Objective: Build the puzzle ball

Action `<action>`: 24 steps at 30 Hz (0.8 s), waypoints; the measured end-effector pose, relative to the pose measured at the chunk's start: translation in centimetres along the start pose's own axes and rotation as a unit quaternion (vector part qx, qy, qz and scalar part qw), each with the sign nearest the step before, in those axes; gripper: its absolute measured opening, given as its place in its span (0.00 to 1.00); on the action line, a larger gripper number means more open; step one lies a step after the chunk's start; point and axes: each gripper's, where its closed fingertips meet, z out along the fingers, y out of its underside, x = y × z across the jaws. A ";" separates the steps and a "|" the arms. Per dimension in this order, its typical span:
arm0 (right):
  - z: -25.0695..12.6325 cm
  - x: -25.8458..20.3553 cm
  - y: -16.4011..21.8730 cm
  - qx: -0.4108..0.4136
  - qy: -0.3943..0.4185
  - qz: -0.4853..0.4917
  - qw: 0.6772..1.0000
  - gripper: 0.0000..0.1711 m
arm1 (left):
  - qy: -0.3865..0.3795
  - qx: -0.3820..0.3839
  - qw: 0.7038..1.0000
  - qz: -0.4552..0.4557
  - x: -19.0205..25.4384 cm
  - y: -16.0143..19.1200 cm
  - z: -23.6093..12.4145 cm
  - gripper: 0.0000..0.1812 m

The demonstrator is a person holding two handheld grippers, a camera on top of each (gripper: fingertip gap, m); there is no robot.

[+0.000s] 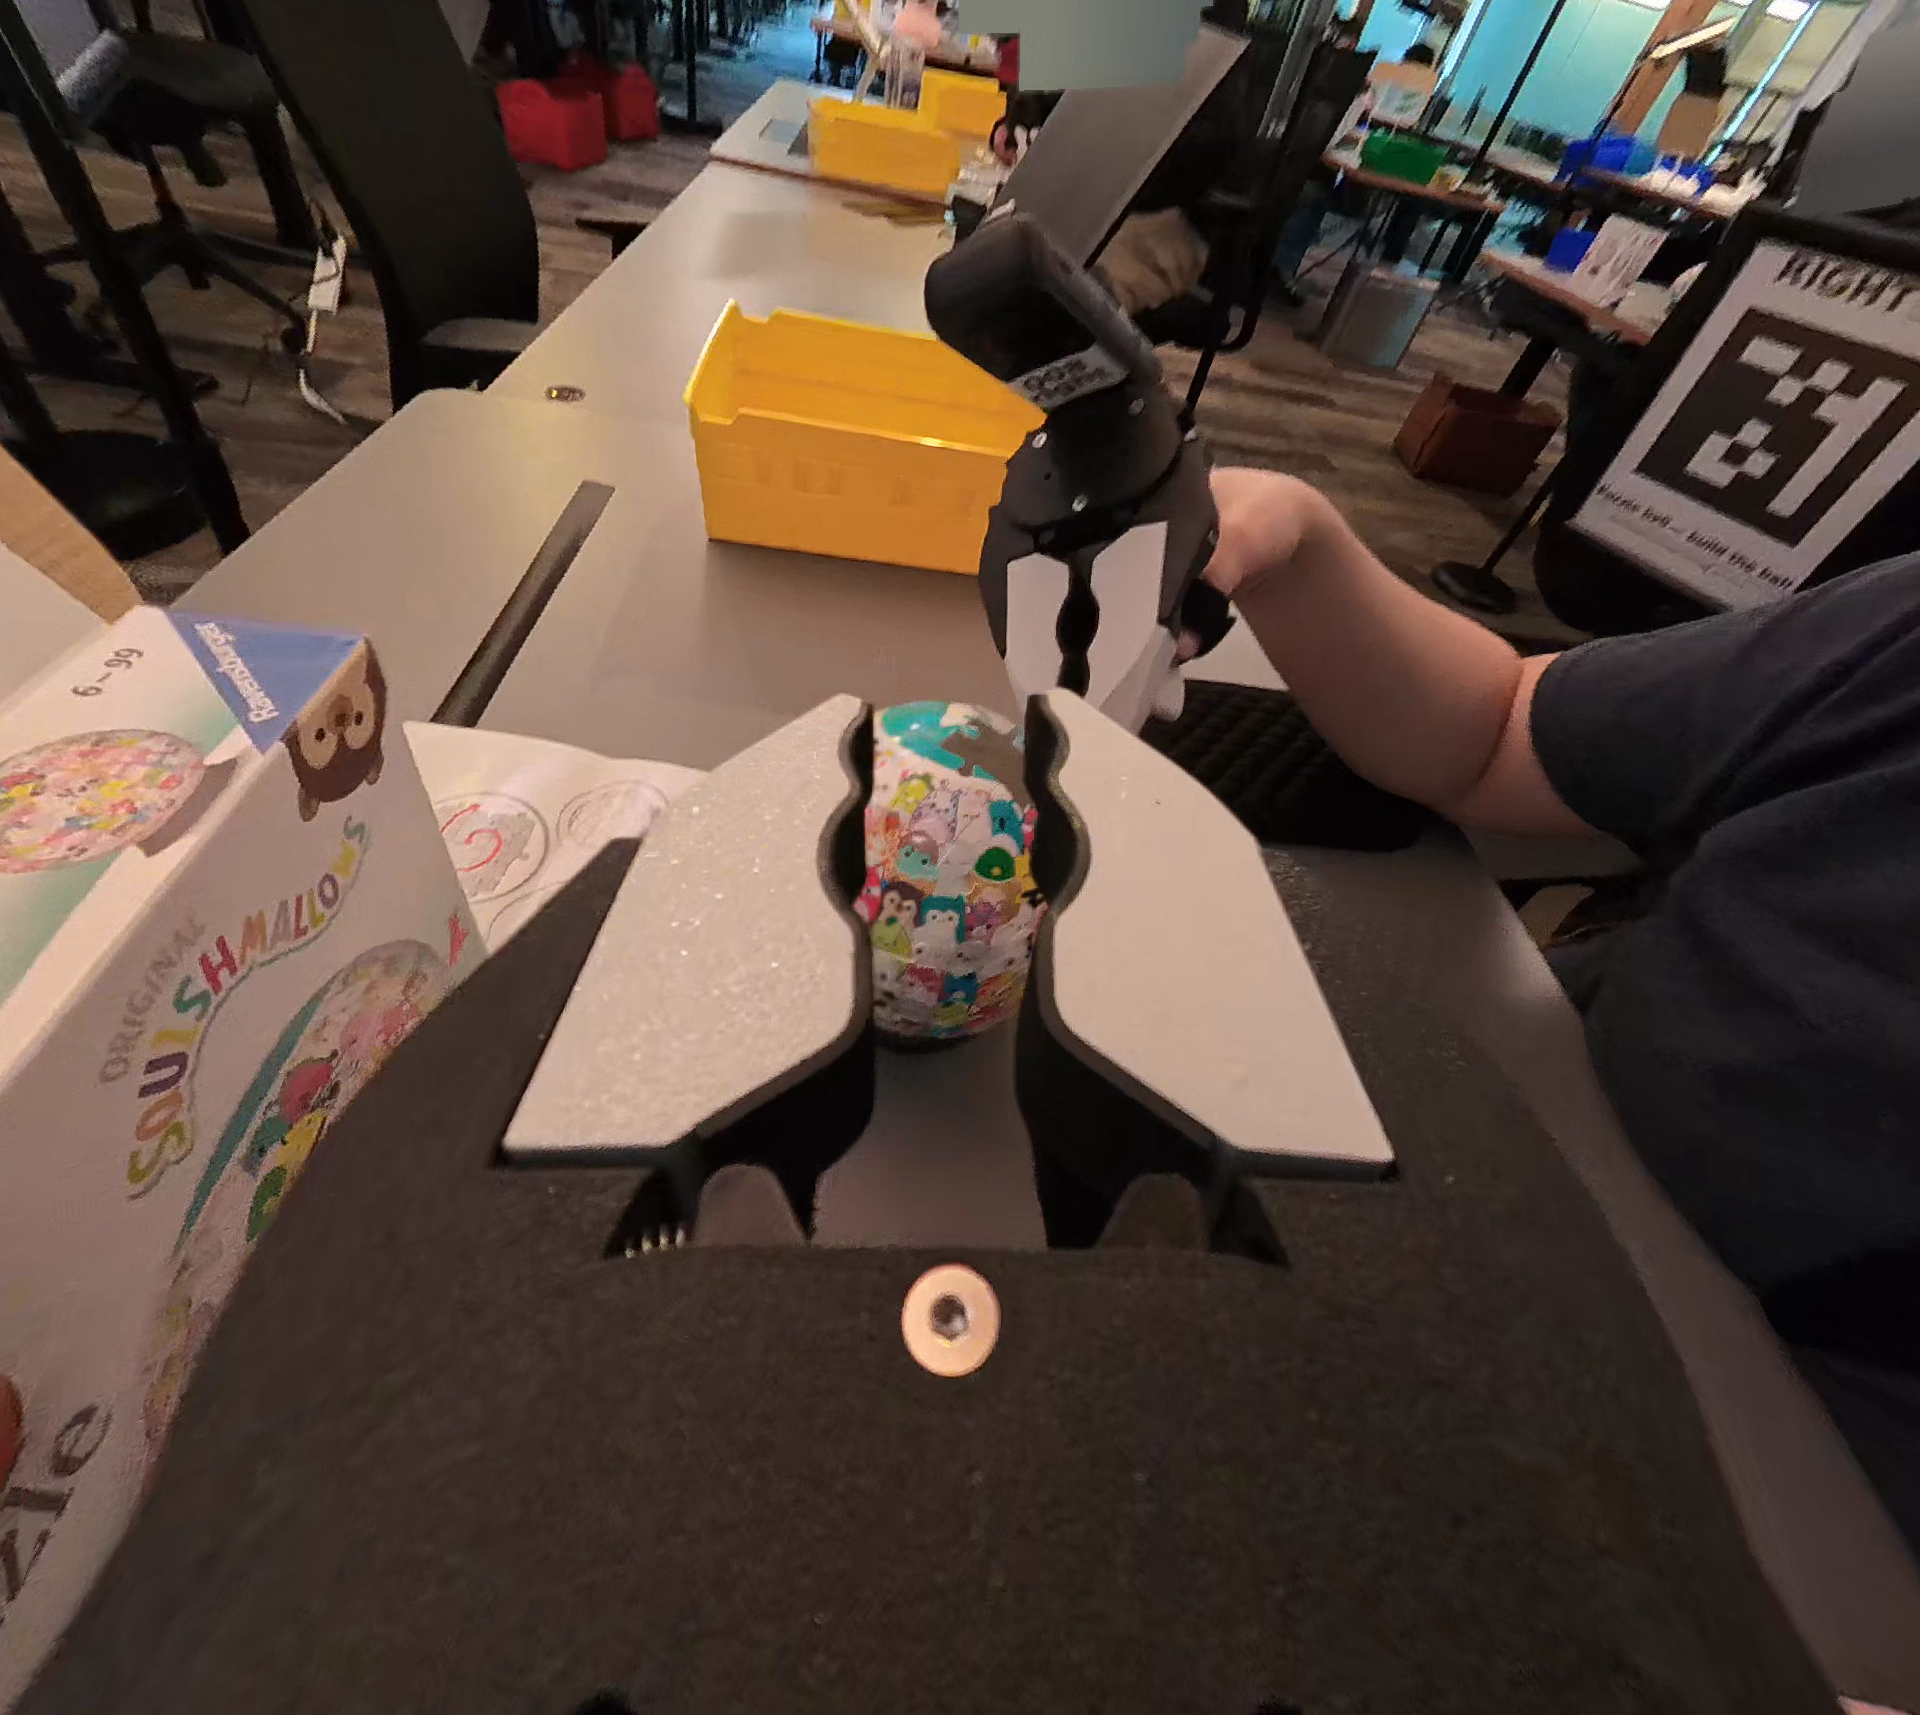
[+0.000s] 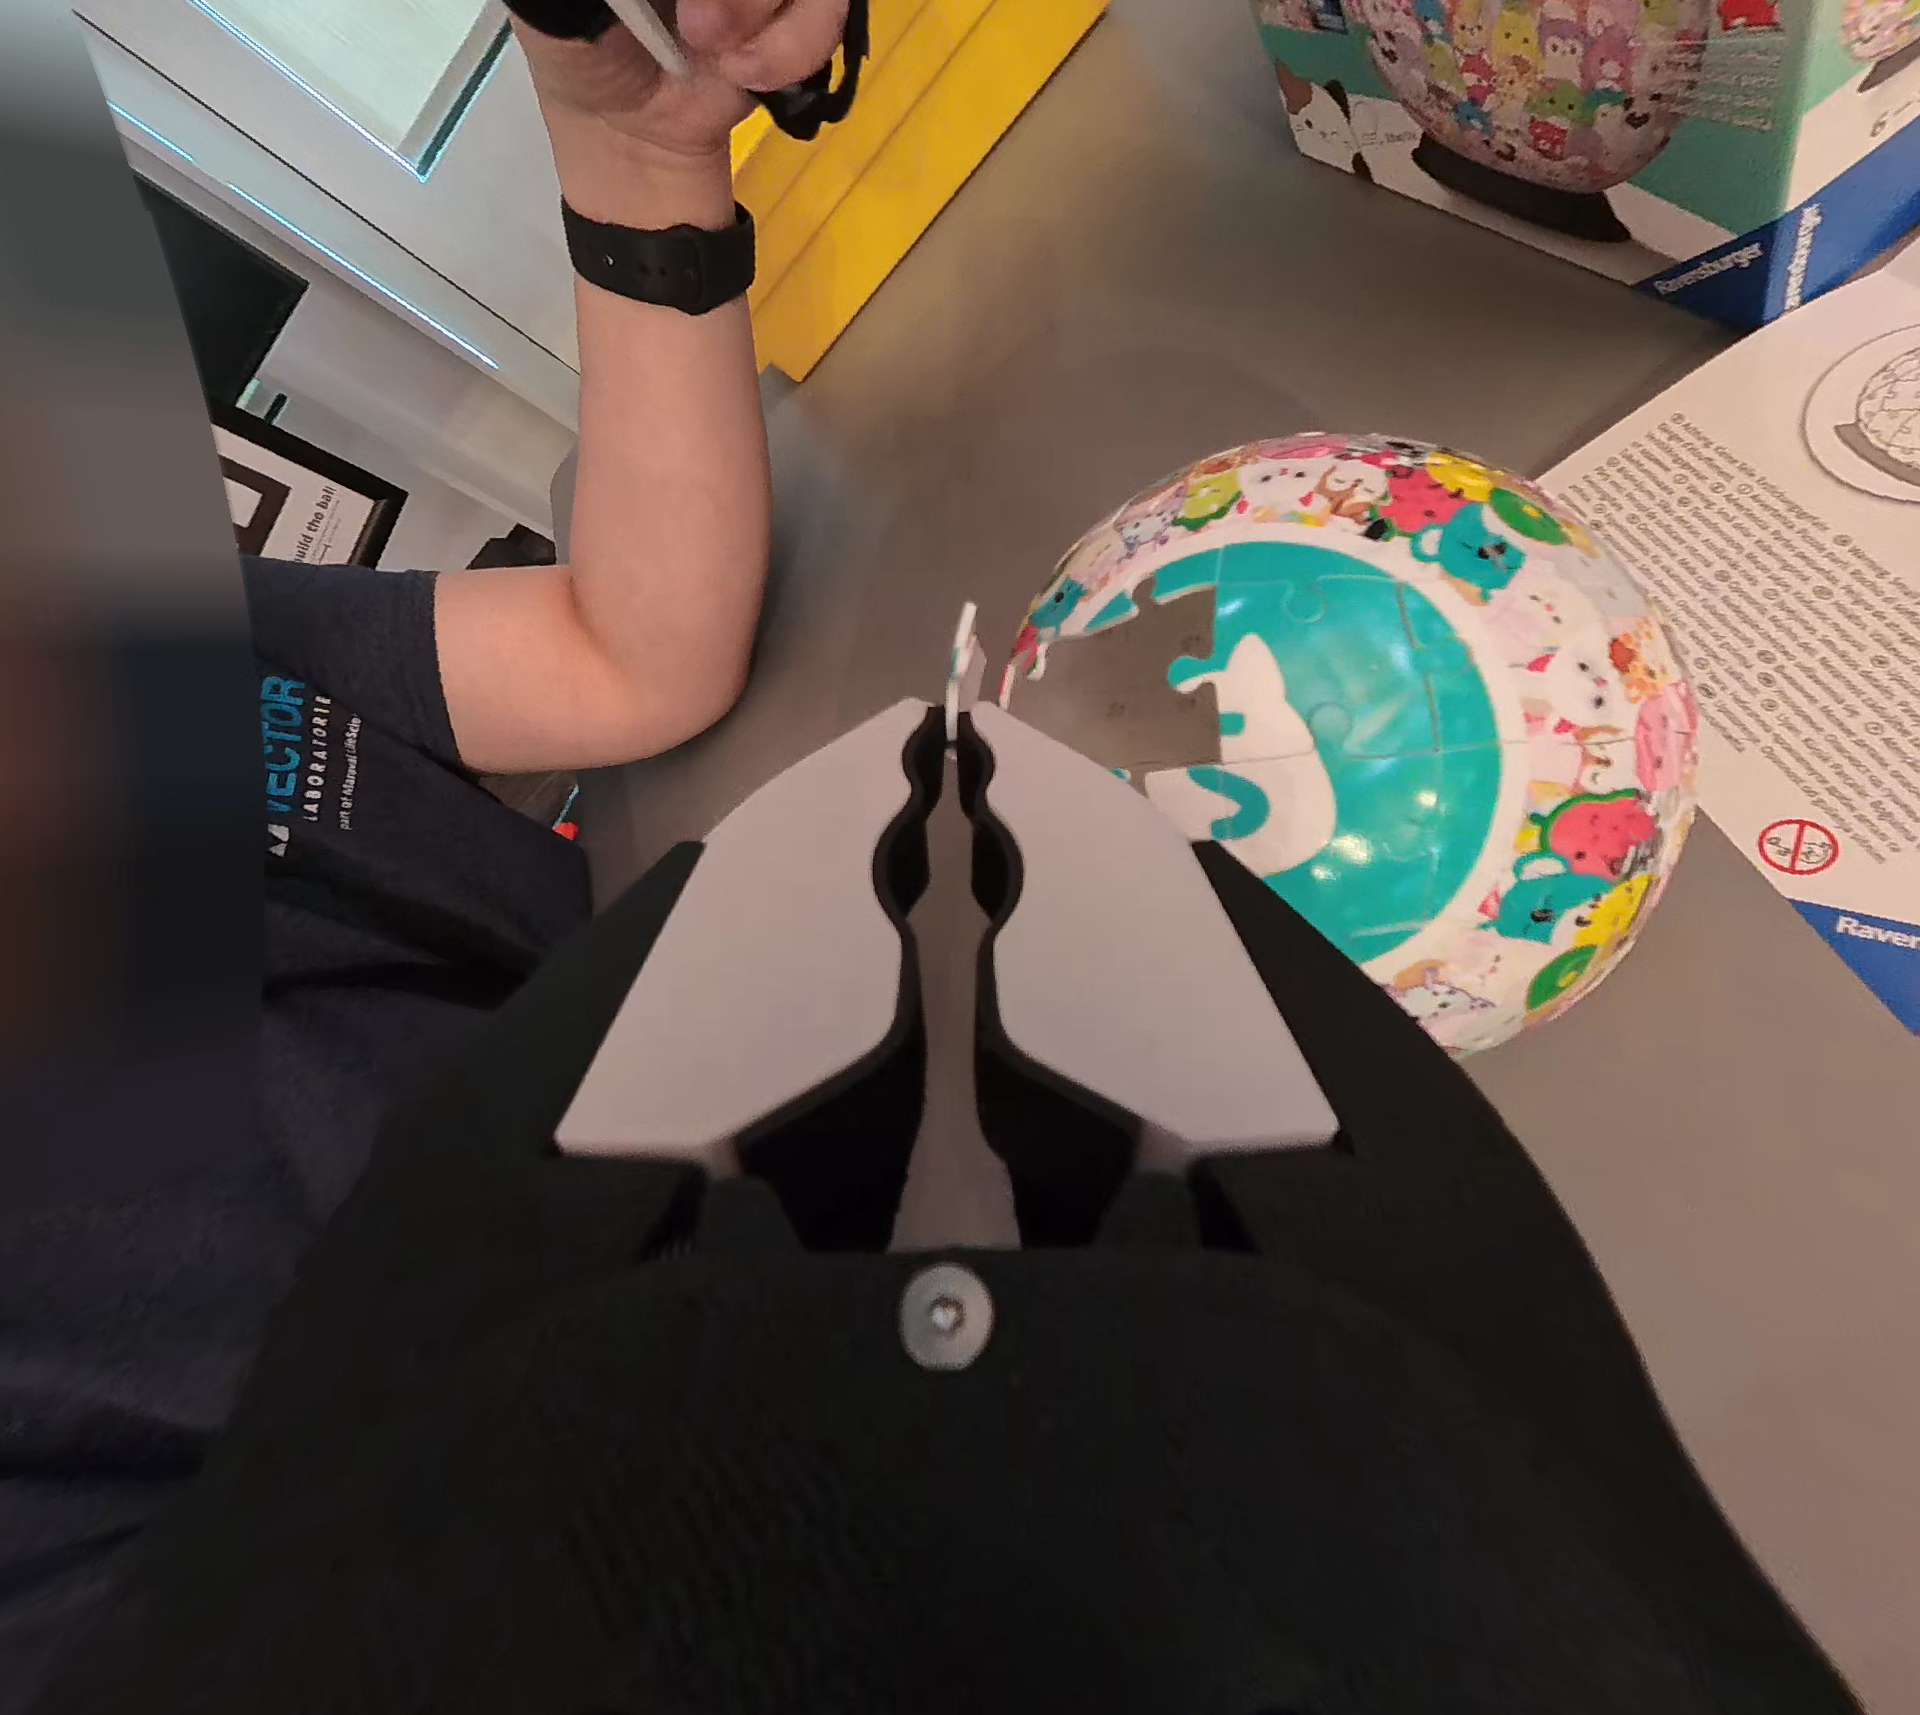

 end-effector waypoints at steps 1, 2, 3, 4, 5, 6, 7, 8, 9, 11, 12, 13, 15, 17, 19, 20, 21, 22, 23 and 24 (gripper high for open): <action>0.0 0.1 0.0 -0.002 0.005 -0.003 1.000 0.02 | -0.002 -0.012 1.000 0.005 0.0 0.3 0.3 0.15; 0.1 0.2 0.1 -0.003 0.007 -0.005 1.000 0.02 | -0.004 -0.023 1.000 0.011 0.0 0.7 0.7 0.16; 0.1 0.2 0.0 -0.002 0.007 -0.007 1.000 0.02 | -0.007 -0.032 0.999 0.015 0.0 1.0 1.0 0.17; 0.1 0.2 0.0 -0.001 0.008 -0.009 1.000 0.02 | -0.008 -0.041 0.999 0.018 0.1 1.3 1.3 0.19; 0.1 0.2 0.0 -0.001 0.007 -0.011 1.000 0.02 | -0.006 -0.049 0.999 0.019 0.2 1.6 1.7 0.19; 0.1 0.2 0.0 -0.002 0.008 -0.013 1.000 0.02 | -0.003 -0.058 0.998 0.019 0.2 1.9 2.1 0.21; 0.1 0.3 0.0 -0.003 0.011 -0.014 1.000 0.02 | -0.001 -0.067 0.998 0.018 0.3 2.2 2.5 0.23; 0.1 0.3 0.0 -0.004 0.012 -0.017 1.000 0.02 | 0.001 -0.077 0.997 0.019 0.4 2.7 3.0 0.24; 0.1 0.3 0.1 -0.005 0.012 -0.019 1.000 0.02 | 0.000 -0.088 0.996 0.021 0.4 3.1 3.4 0.25; 0.1 0.3 0.1 -0.004 0.011 -0.021 1.000 0.02 | -0.006 -0.107 0.994 0.028 0.4 3.9 4.1 0.27; 0.1 0.3 0.1 -0.003 0.011 -0.022 1.000 0.02 | -0.007 -0.114 0.993 0.030 0.4 4.2 4.5 0.28; 0.1 0.4 0.0 -0.003 0.013 -0.023 1.000 0.02 | -0.009 -0.121 0.992 0.035 0.5 4.6 4.8 0.29; 0.0 0.6 0.1 -0.004 0.019 -0.026 0.999 0.02 | -0.023 -0.133 0.989 0.055 0.5 5.2 5.3 0.33; 0.0 0.6 0.2 -0.007 0.021 -0.032 0.999 0.03 | -0.046 -0.143 0.985 0.083 0.2 5.7 5.6 0.37; 0.0 0.6 0.2 -0.007 0.022 -0.036 0.999 0.03 | -0.074 -0.153 0.980 0.102 -0.2 6.0 5.8 0.42; 0.0 0.5 0.2 -0.006 0.024 -0.039 0.999 0.03 | -0.085 -0.158 0.978 0.105 -0.4 6.1 6.0 0.44; -0.1 0.6 0.2 -0.007 0.026 -0.042 0.999 0.03 | -0.091 -0.163 0.977 0.103 -0.5 6.3 6.1 0.47; -0.1 0.6 0.2 -0.008 0.029 -0.044 0.999 0.03 | -0.093 -0.168 0.976 0.098 -0.6 6.7 6.3 0.48; -0.1 0.6 0.2 -0.009 0.033 -0.046 0.998 0.03 | -0.095 -0.173 0.976 0.093 -0.6 7.0 6.5 0.49; -0.1 0.6 0.3 -0.010 0.036 -0.048 0.998 0.03 | -0.102 -0.175 0.975 0.091 -0.8 7.3 6.7 0.51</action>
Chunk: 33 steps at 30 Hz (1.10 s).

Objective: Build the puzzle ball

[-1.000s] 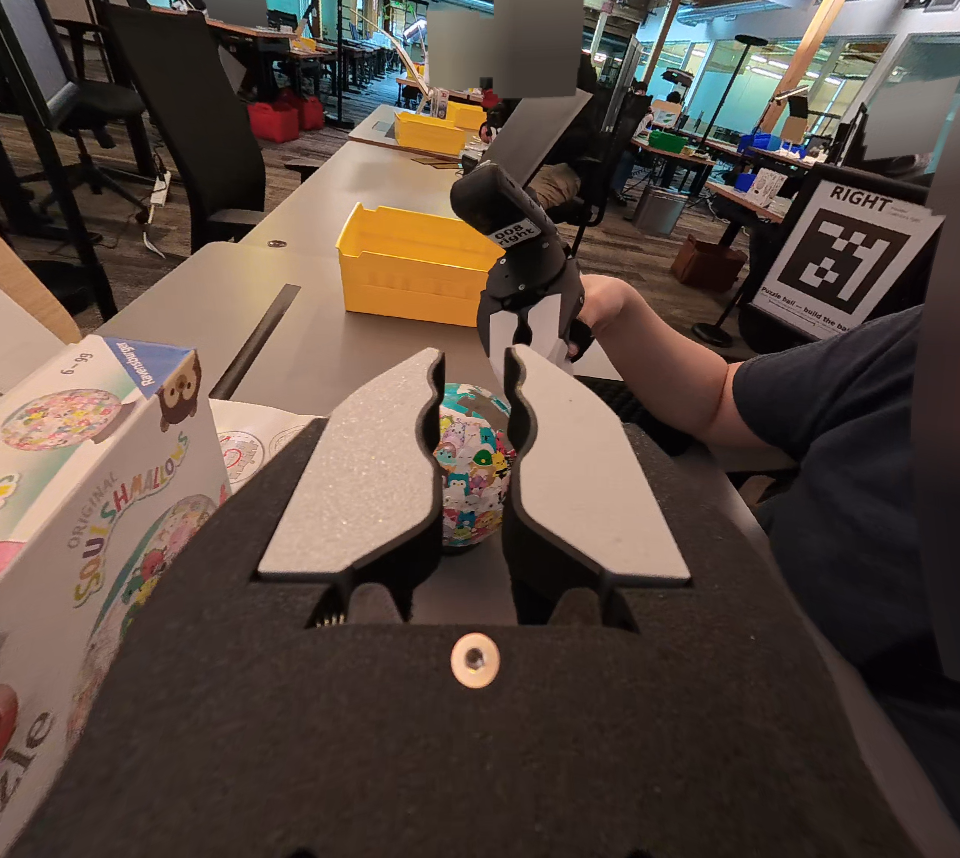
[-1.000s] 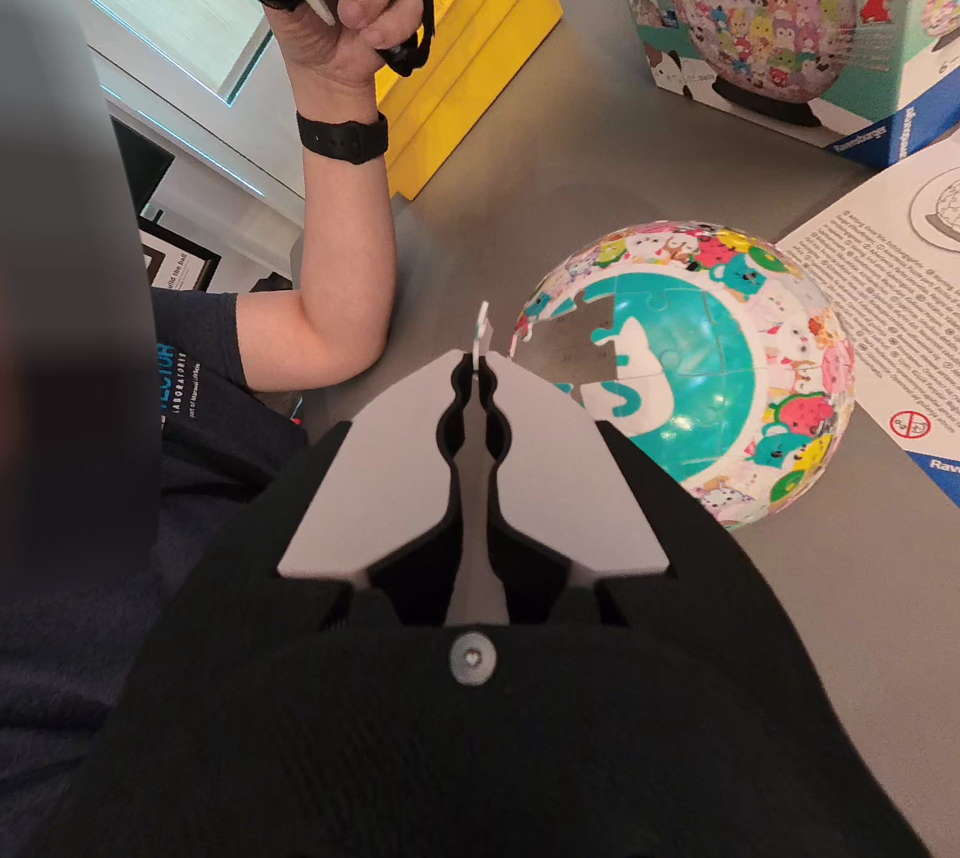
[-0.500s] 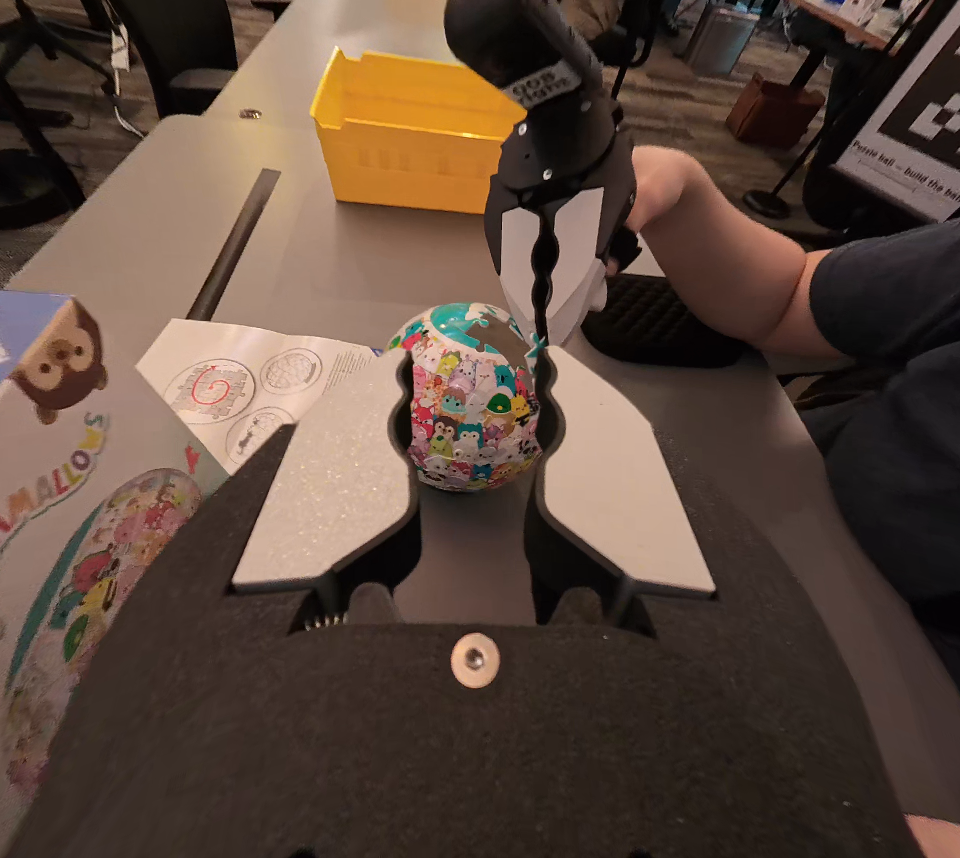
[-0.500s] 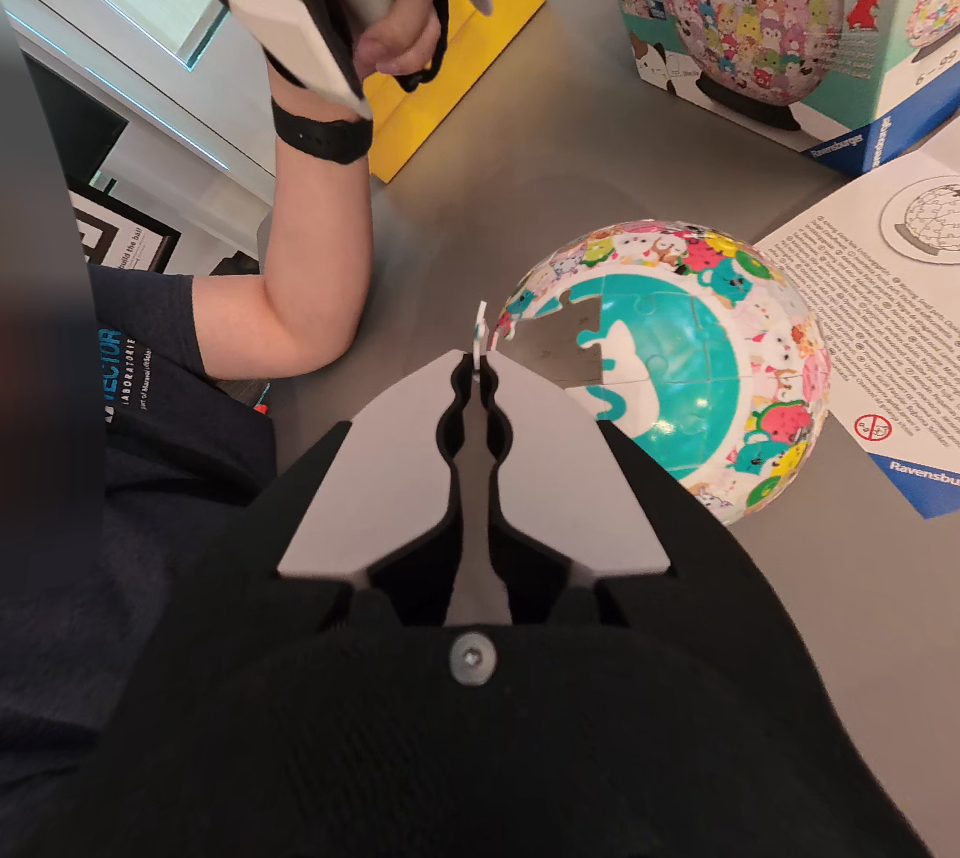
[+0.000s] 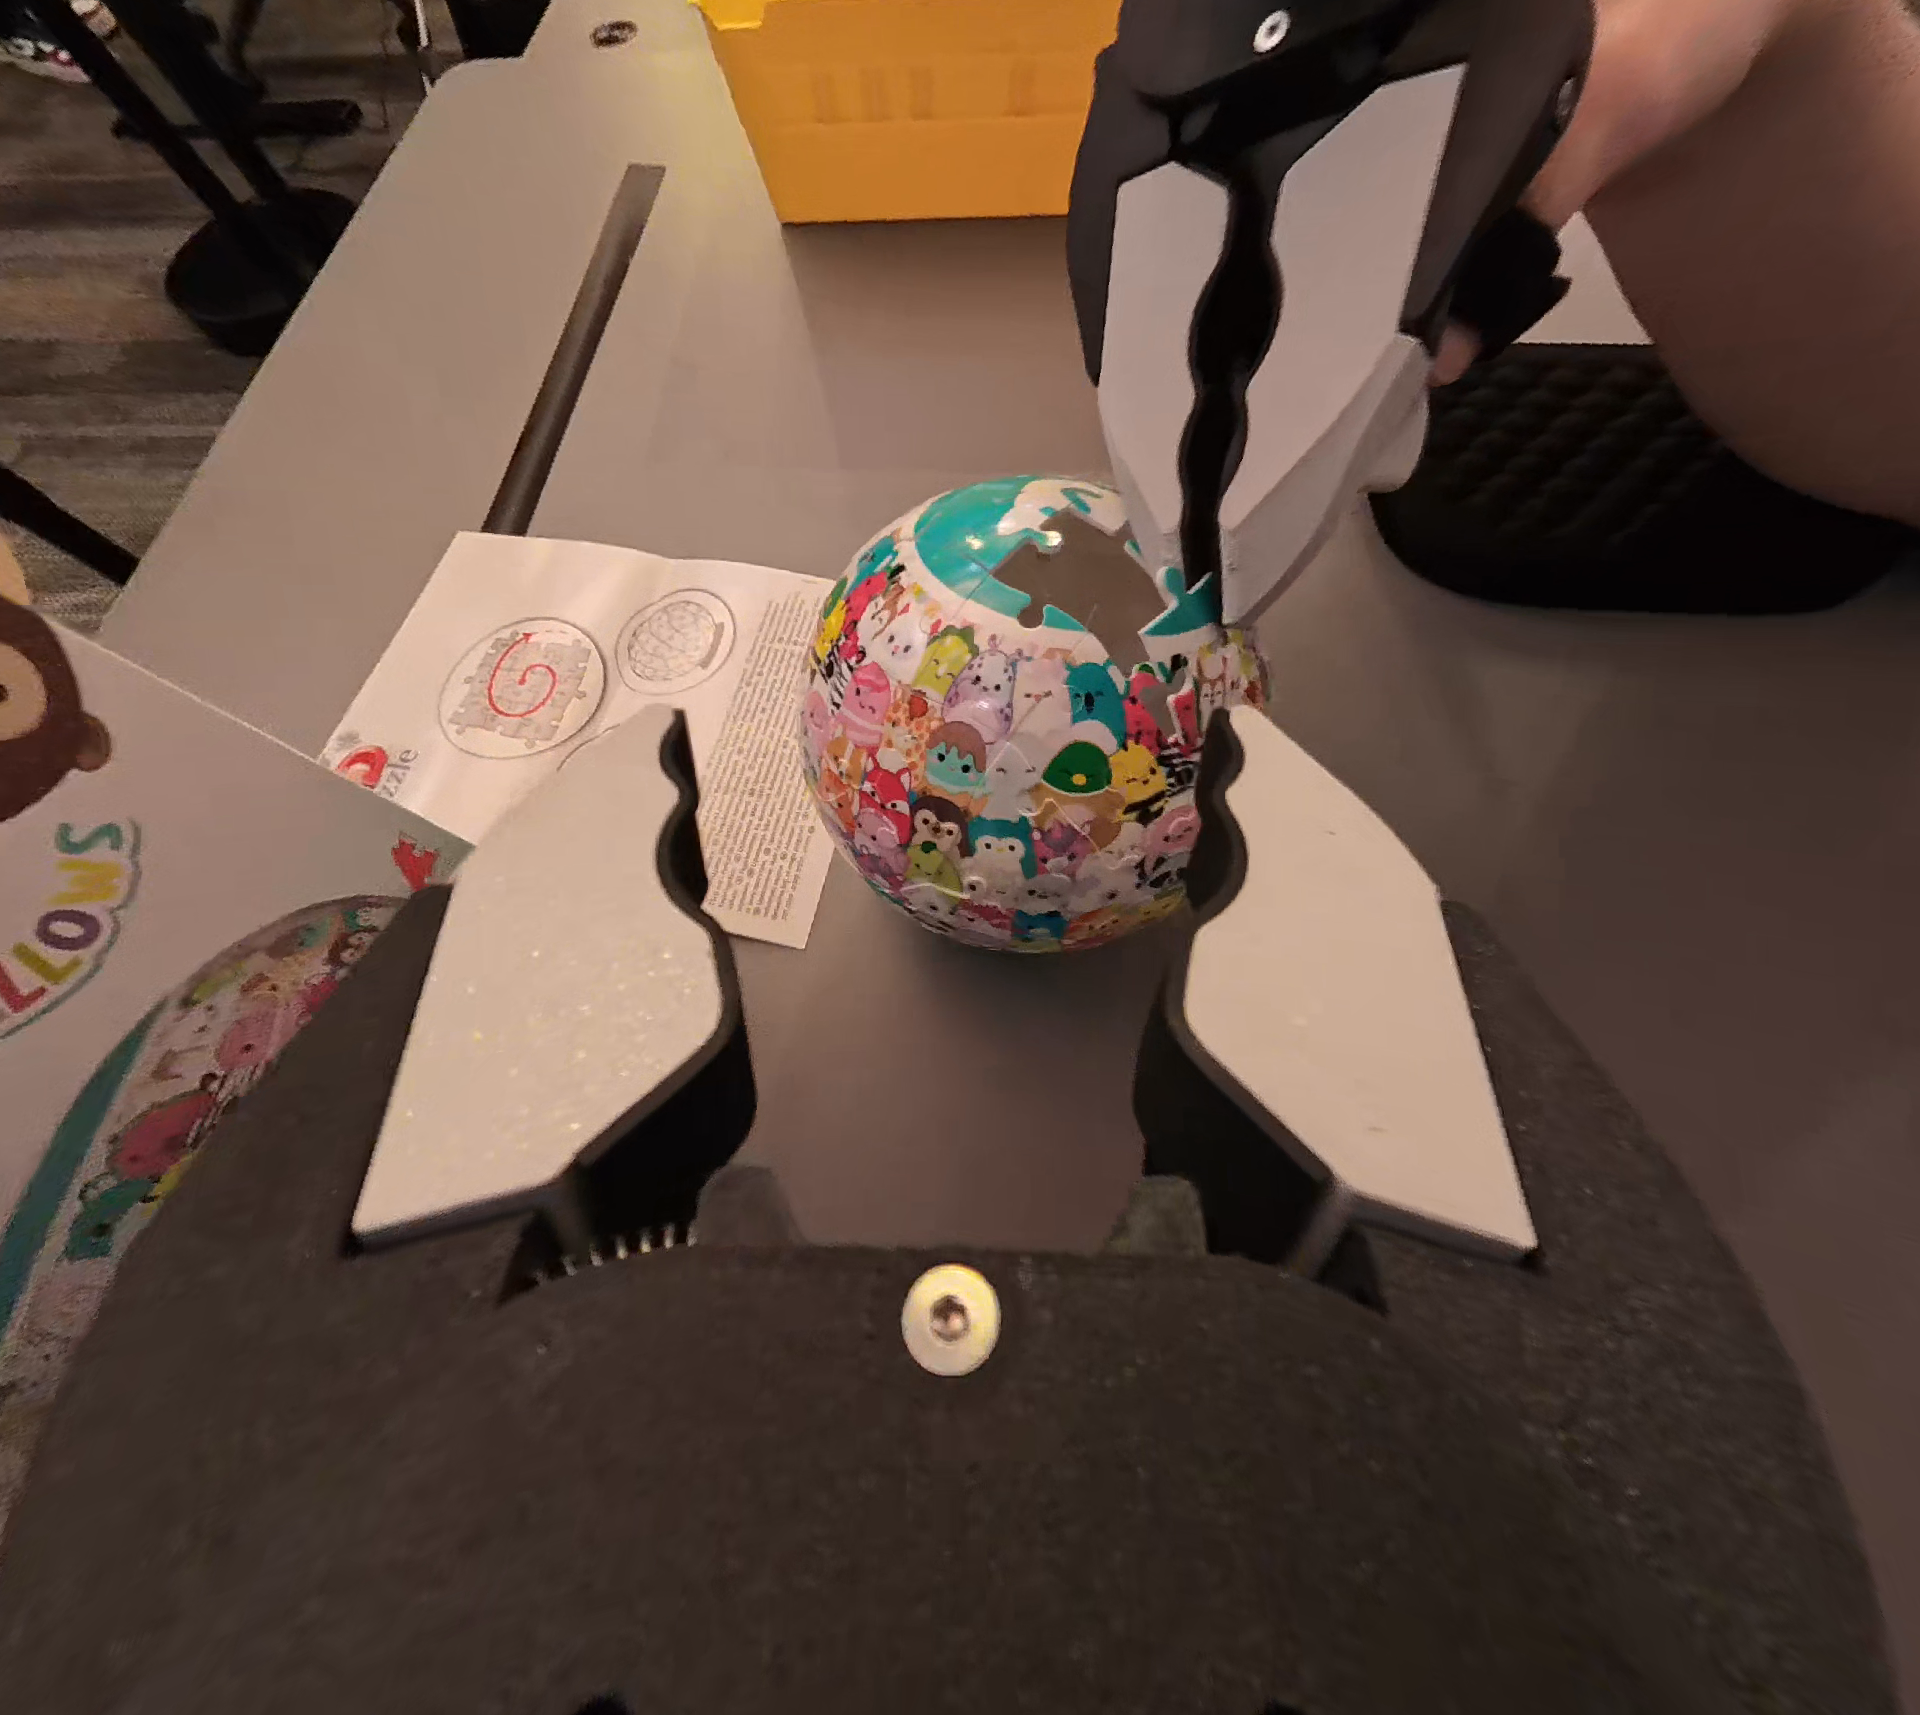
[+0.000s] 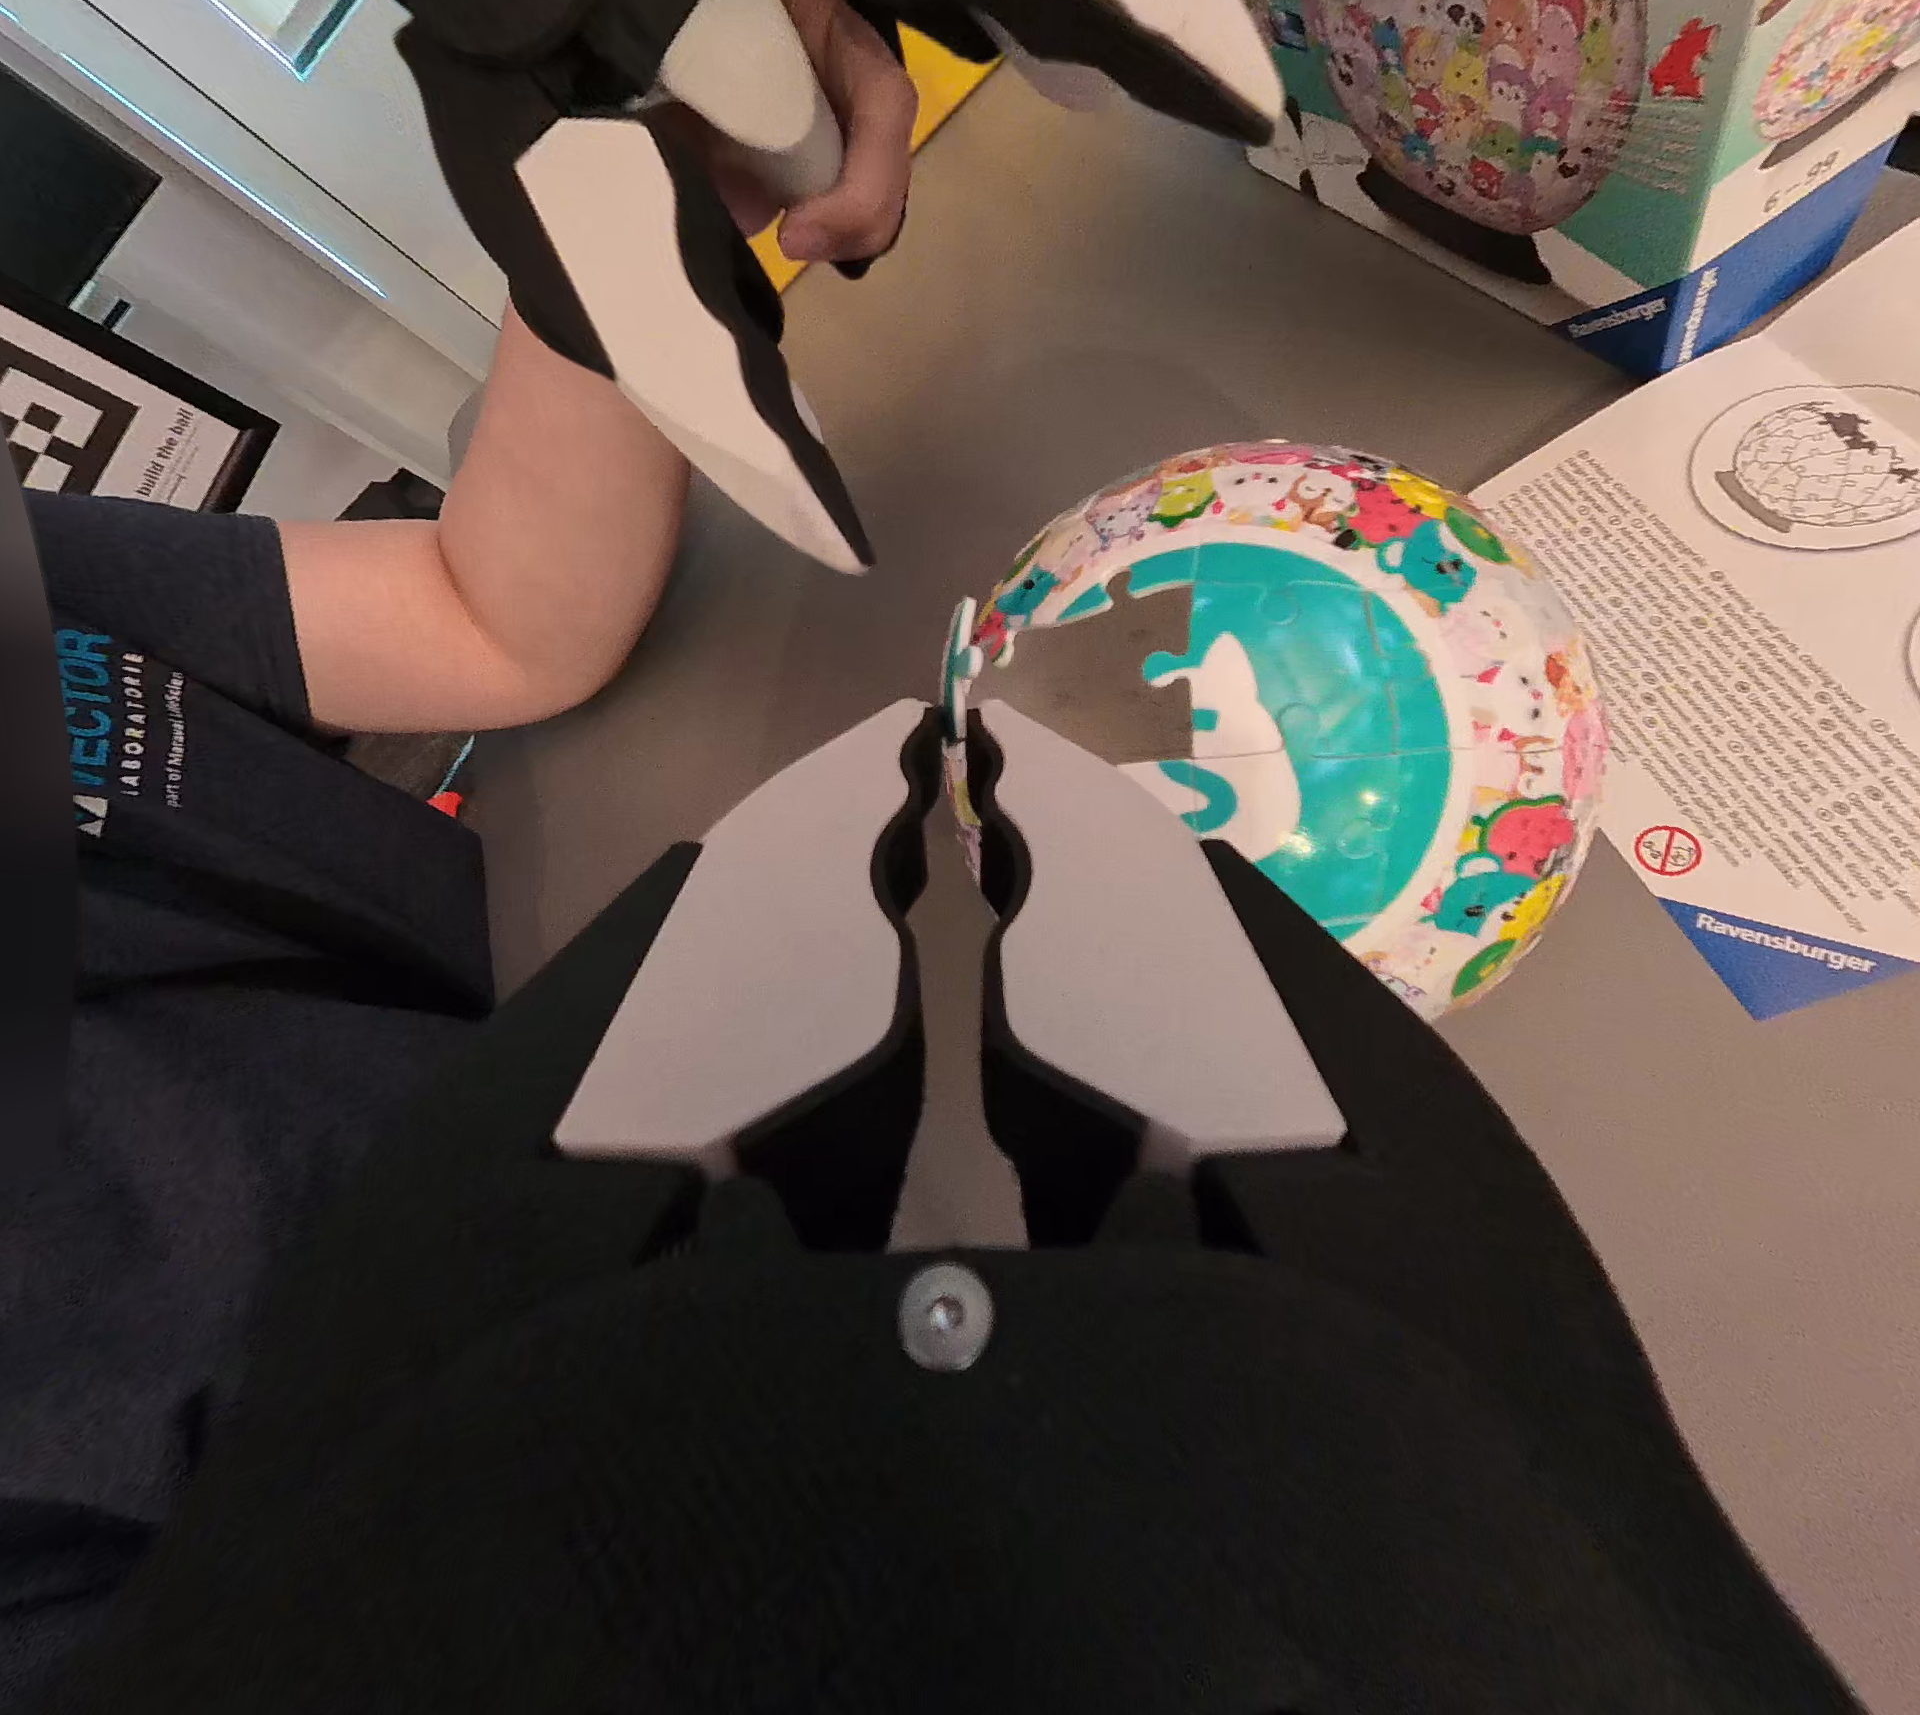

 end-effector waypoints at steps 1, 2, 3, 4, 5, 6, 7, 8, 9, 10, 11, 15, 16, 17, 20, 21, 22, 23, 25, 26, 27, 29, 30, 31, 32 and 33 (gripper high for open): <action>0.0 0.0 0.0 -0.001 0.002 -0.001 1.000 0.03 | -0.007 -0.003 1.000 -0.001 -0.1 0.3 0.3 0.52; 0.0 0.0 0.0 -0.001 0.003 -0.003 1.000 0.03 | -0.012 -0.007 1.000 -0.001 -0.2 0.6 0.5 0.52; 0.0 0.0 0.0 -0.001 0.005 -0.004 1.000 0.03 | -0.015 -0.008 1.000 0.000 -0.3 0.8 0.7 0.52; 0.0 0.0 0.0 -0.002 0.007 -0.005 1.000 0.03 | -0.013 -0.005 1.000 -0.001 -0.2 0.8 0.7 0.53; 0.0 0.0 0.0 -0.002 0.009 -0.005 1.000 0.03 | -0.010 -0.004 1.000 -0.004 -0.2 0.9 0.8 0.53; 0.0 0.0 0.0 -0.003 0.011 -0.006 1.000 0.03 | -0.009 -0.004 1.000 -0.006 -0.2 0.9 0.9 0.53; 0.0 0.0 0.0 -0.004 0.015 -0.008 1.000 0.03 | -0.012 -0.004 1.000 -0.006 -0.2 0.9 1.0 0.54; 0.0 0.1 0.0 -0.005 0.018 -0.010 1.000 0.03 | -0.015 -0.005 1.000 -0.005 -0.3 0.8 1.1 0.55; 0.0 0.1 0.0 -0.005 0.021 -0.011 1.000 0.03 | -0.015 -0.006 1.000 -0.002 -0.2 0.9 1.2 0.56; 0.0 0.1 0.0 -0.005 0.024 -0.014 1.000 0.03 | -0.014 -0.008 1.000 0.001 -0.1 0.8 1.4 0.56; 0.0 0.1 -0.1 -0.005 0.027 -0.014 1.000 0.03 | -0.015 -0.010 1.000 0.006 0.0 0.9 1.5 0.56; 0.0 0.2 -0.1 -0.007 0.037 -0.017 0.999 0.04 | -0.015 -0.011 1.000 0.011 0.2 0.8 2.0 0.54; -0.1 0.2 0.0 -0.007 0.040 -0.018 0.999 0.04 | -0.013 -0.011 1.000 0.009 0.2 0.8 2.1 0.55; -0.1 0.2 0.0 -0.008 0.042 -0.019 0.999 0.04 | -0.008 -0.011 1.000 0.007 0.3 0.8 2.1 0.54; 0.0 0.2 -0.1 -0.010 0.052 -0.024 0.998 0.04 | 0.006 -0.006 1.000 -0.001 0.7 0.7 2.2 0.53; 0.0 0.2 0.0 -0.012 0.055 -0.024 0.998 0.04 | 0.007 -0.005 1.000 -0.001 0.7 0.7 2.2 0.52; -0.1 0.2 0.0 -0.013 0.059 -0.025 0.998 0.04 | 0.006 -0.004 1.000 -0.002 0.6 0.7 2.2 0.51; -0.1 0.3 0.0 -0.015 0.062 -0.027 0.998 0.04 | 0.007 -0.003 1.000 -0.005 0.6 0.6 2.2 0.50; -0.1 0.3 0.1 -0.017 0.069 -0.029 0.997 0.04 | 0.010 -0.003 1.000 -0.008 0.6 0.6 2.3 0.49; -0.1 0.3 0.1 -0.018 0.072 -0.032 0.997 0.04 | 0.011 -0.004 1.000 -0.010 0.7 0.6 2.3 0.49; -0.1 0.3 0.1 -0.019 0.075 -0.034 0.996 0.04 | 0.012 -0.005 1.000 -0.011 0.7 0.6 2.3 0.49; -0.1 0.4 0.1 -0.020 0.082 -0.038 0.996 0.05 | 0.012 -0.006 1.000 -0.012 0.7 0.6 2.3 0.48; -0.2 0.4 0.1 -0.021 0.085 -0.040 0.995 0.05 | 0.012 -0.007 1.000 -0.012 0.7 0.6 2.4 0.48; -0.2 0.4 0.1 -0.021 0.088 -0.042 0.995 0.05 | 0.013 -0.007 1.000 -0.012 0.7 0.6 2.4 0.47; -0.2 0.4 0.0 -0.022 0.090 -0.044 0.995 0.06 | 0.012 -0.008 1.000 -0.012 0.7 0.7 2.4 0.47; -0.3 0.5 0.0 -0.020 0.094 -0.048 0.994 0.06 | 0.011 -0.009 1.000 -0.011 0.7 0.7 2.4 0.47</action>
